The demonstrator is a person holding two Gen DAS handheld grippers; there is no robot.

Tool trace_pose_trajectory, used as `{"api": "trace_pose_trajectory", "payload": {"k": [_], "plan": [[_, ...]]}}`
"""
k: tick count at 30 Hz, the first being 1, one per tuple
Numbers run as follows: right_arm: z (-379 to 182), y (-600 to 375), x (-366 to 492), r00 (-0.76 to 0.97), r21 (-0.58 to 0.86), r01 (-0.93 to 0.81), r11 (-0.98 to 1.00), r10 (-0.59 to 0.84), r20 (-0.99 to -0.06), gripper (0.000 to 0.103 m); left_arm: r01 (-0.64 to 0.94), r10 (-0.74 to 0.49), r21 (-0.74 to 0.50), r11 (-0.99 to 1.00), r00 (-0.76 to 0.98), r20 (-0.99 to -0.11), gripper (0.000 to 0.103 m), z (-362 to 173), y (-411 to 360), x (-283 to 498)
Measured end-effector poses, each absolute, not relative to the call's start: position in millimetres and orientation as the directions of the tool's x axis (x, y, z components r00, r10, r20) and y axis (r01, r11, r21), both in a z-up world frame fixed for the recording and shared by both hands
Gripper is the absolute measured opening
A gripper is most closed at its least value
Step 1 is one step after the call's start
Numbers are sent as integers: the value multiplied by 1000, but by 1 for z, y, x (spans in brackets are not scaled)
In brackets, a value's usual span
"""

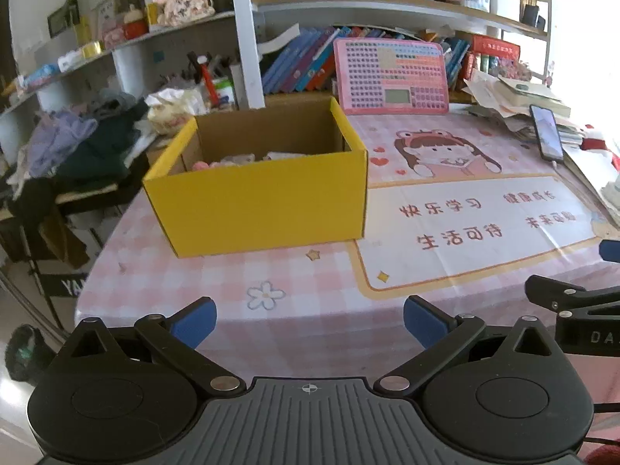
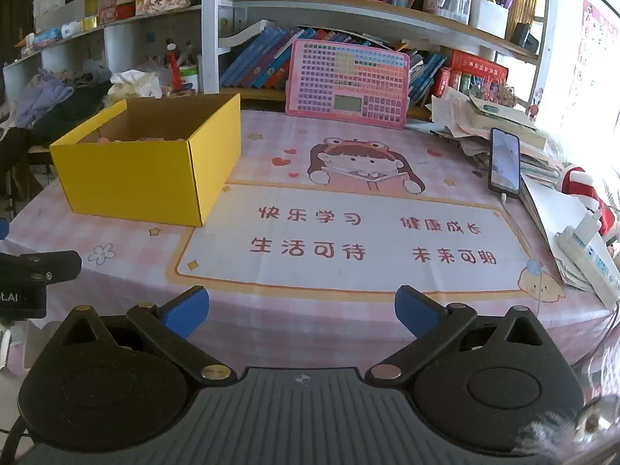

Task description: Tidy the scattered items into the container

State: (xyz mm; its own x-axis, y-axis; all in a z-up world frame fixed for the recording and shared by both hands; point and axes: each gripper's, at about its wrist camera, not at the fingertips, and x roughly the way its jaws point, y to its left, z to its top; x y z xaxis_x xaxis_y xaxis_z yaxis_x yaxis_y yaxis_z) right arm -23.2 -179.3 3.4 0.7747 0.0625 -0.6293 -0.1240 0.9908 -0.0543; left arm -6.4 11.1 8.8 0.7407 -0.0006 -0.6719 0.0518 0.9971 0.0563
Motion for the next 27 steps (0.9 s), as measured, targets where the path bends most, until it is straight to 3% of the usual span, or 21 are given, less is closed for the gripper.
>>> {"api": "trace_pose_trajectory", "payload": {"k": [27], "plan": [[3, -173, -19, 766, -55, -126, 990, 62, -640, 103, 51, -9, 40, 998, 718, -696, 103, 4, 19, -3]]}}
